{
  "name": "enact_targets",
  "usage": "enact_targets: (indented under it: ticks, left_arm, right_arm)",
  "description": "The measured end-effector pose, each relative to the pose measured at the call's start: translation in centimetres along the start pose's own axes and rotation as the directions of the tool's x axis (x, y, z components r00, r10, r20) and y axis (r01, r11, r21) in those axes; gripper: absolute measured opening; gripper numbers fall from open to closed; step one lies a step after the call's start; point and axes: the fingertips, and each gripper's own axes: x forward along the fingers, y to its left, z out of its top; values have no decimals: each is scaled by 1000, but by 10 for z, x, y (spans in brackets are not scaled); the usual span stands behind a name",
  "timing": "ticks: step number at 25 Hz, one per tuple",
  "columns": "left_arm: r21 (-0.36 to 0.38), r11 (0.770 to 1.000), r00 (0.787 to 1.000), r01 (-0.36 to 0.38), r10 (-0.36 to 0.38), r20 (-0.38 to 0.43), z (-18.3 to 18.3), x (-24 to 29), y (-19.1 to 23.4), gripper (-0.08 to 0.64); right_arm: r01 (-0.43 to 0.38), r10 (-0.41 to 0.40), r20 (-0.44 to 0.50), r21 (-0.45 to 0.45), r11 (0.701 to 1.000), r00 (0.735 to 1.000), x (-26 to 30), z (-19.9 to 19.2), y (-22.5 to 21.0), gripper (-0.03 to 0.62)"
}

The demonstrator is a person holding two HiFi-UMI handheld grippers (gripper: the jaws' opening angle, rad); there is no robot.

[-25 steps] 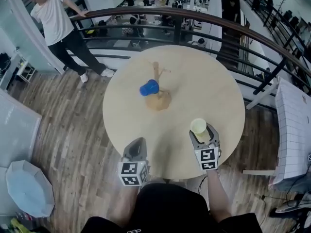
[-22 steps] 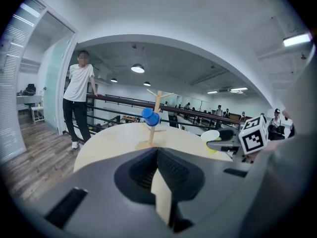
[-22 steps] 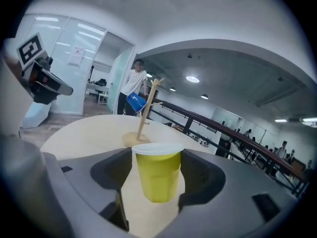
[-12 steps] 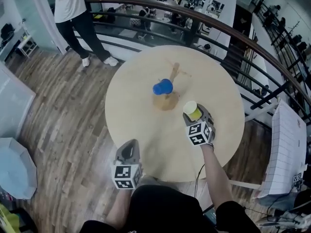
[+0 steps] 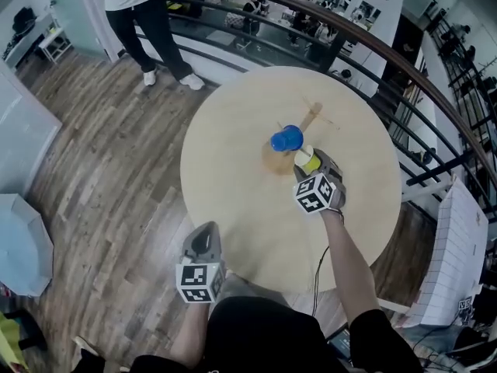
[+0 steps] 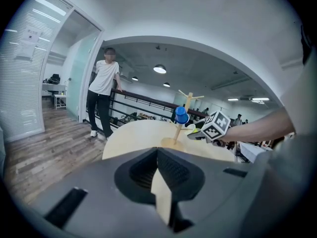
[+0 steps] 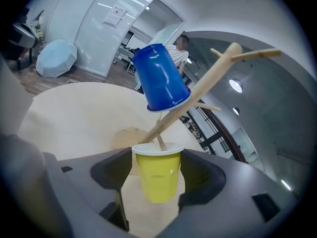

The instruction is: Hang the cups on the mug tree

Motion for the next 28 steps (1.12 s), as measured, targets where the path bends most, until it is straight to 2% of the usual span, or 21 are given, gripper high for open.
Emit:
enact_targets:
  ticks: [3,9,14,19,22,24,26,28]
  left_arm:
    - [-11,1000,1000,-5,5,-6,-2,3,8,12]
    - [-25,1000,1000,3,-3,-22,-8,10,16,12]
    - [-26,999,999,28,-28,-29,-9,16,15,12]
    - [-17,999,998,52,-52,-27,-6,20,13,12]
    - [-16,998,997,66,-67,-28,-7,23,10,12]
    - [-16,997,996,80,-80,-29,-7,26,7,12]
    - [-10,995,994,103,-104,-28,-5,29,1,12]
    - [3,991,991,135,-135,-27,-4,31,-8,12]
  right_arm:
    - [-10,8,-30,-53,999,1000,12,6,9,312]
    - [11,-27,-82,-193,981,996,23,12,12,313]
    - [-39,13,-117,-222,974,993,28,15,20,318]
    - [-41,27,-82,-187,982,996,17,23,26,325]
    - [-12,8,-26,-134,991,1000,-2,28,24,325]
    - [16,-15,19,-49,999,1000,-20,31,19,325]
    - [37,-47,83,108,993,995,-48,32,14,325]
    - [47,-100,159,309,950,982,-84,30,8,320]
